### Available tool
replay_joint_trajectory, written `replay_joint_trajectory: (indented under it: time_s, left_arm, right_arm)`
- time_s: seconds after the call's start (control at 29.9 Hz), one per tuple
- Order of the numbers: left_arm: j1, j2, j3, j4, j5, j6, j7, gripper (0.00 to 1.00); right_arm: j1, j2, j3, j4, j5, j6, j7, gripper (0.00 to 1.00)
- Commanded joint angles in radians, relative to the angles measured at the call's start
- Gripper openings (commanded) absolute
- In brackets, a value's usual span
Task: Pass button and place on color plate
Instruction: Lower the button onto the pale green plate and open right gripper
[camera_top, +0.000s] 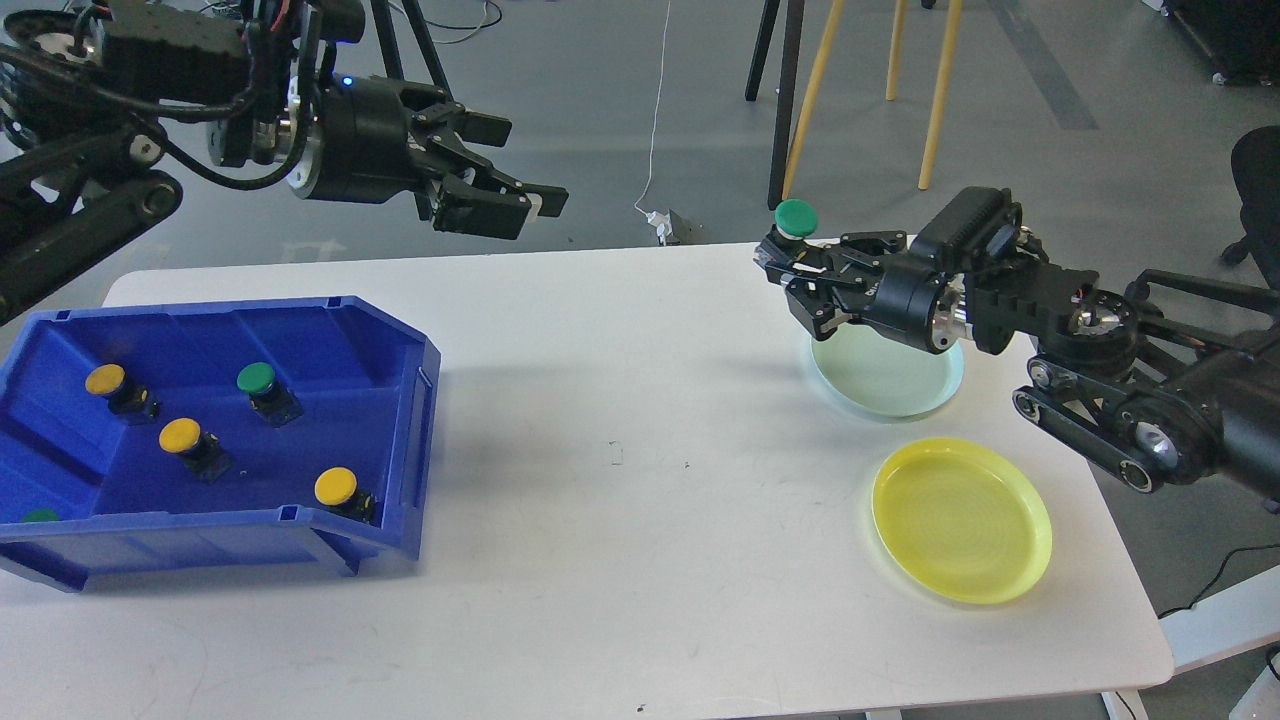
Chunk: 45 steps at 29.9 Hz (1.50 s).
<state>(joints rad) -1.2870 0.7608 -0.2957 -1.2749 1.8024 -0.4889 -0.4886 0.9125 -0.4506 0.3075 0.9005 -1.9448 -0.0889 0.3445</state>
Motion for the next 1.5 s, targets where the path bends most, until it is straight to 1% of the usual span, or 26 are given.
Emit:
replay_joint_trajectory:
  time_s: [0.0, 0.1, 0.23, 0.33, 0.4, 0.57, 0.6, 0.67, 0.87, 0.94, 0.97, 1.0, 1.04, 1.1, 1.14, 1.17, 1.2, 1.47]
  left_arm:
    - [0.000, 0.031, 0.000, 0.005, -0.025, 0.000, 0.000, 1.00]
    - [0.000, 0.052, 0.000, 0.005, -0.041, 0.000, 0.000, 1.00]
    - [0.000, 0.064, 0.000, 0.005, -0.066, 0.000, 0.000, 1.00]
    - [0.000, 0.066, 0.000, 0.005, -0.072, 0.000, 0.000, 1.00]
    - [0.000, 0.069, 0.000, 0.005, -0.072, 0.000, 0.000, 1.00]
    - [0.000, 0.071, 0.000, 0.005, -0.072, 0.000, 0.000, 1.00]
    - [0.000, 0.069, 0.000, 0.006, -0.072, 0.000, 0.000, 1.00]
    - [0.002, 0.071, 0.000, 0.006, -0.072, 0.000, 0.000, 1.00]
    - [0.002, 0.071, 0.000, 0.006, -0.072, 0.000, 0.000, 1.00]
    - [0.002, 0.071, 0.000, 0.008, -0.072, 0.000, 0.000, 1.00]
    - [0.002, 0.071, 0.000, 0.011, -0.072, 0.000, 0.000, 1.00]
    - [0.002, 0.071, 0.000, 0.012, -0.072, 0.000, 0.000, 1.00]
    - [0.002, 0.071, 0.000, 0.012, -0.072, 0.000, 0.000, 1.00]
    - [0.002, 0.071, 0.000, 0.014, -0.074, 0.000, 0.000, 1.00]
    - [0.002, 0.071, 0.000, 0.015, -0.074, 0.000, 0.000, 1.00]
    - [0.002, 0.069, 0.001, 0.020, -0.074, 0.000, 0.000, 1.00]
    - [0.003, 0.069, 0.001, 0.026, -0.074, 0.000, 0.000, 1.00]
    - [0.028, 0.080, 0.001, 0.052, -0.074, 0.000, 0.000, 1.00]
  right_arm:
    - [-0.055, -0.004, -0.002, -0.107, 0.059, -0.009, 0.005, 0.00]
    - [-0.102, -0.005, -0.002, -0.179, 0.104, -0.018, 0.007, 0.00]
    - [-0.142, 0.001, -0.002, -0.236, 0.127, -0.020, 0.005, 0.00]
    - [-0.156, 0.010, -0.001, -0.322, 0.139, -0.029, 0.007, 0.00]
    - [-0.159, 0.018, -0.010, -0.380, 0.165, -0.043, 0.016, 0.00]
    - [-0.162, 0.081, -0.011, -0.492, 0.185, -0.044, 0.037, 0.00]
    - [-0.162, 0.099, -0.010, -0.512, 0.185, -0.046, 0.048, 0.00]
    - [-0.162, 0.127, -0.010, -0.540, 0.187, -0.049, 0.060, 0.01]
    - [-0.159, 0.174, -0.001, -0.552, 0.188, -0.051, 0.062, 0.07]
    - [-0.156, 0.193, 0.001, -0.554, 0.188, -0.051, 0.060, 0.12]
    - [-0.153, 0.200, 0.004, -0.554, 0.191, -0.052, 0.060, 0.17]
    - [-0.152, 0.204, 0.004, -0.554, 0.201, -0.057, 0.060, 0.24]
    - [-0.149, 0.204, 0.004, -0.554, 0.217, -0.064, 0.060, 0.34]
    - [-0.146, 0.205, 0.001, -0.554, 0.256, -0.071, 0.060, 0.45]
    - [-0.141, 0.204, -0.002, -0.554, 0.274, -0.071, 0.060, 0.56]
    - [-0.138, 0.204, -0.004, -0.554, 0.288, -0.071, 0.060, 0.74]
    - [-0.138, 0.202, -0.002, -0.554, 0.299, -0.074, 0.060, 0.91]
    - [-0.130, 0.194, -0.005, -0.554, 0.388, -0.064, 0.056, 0.95]
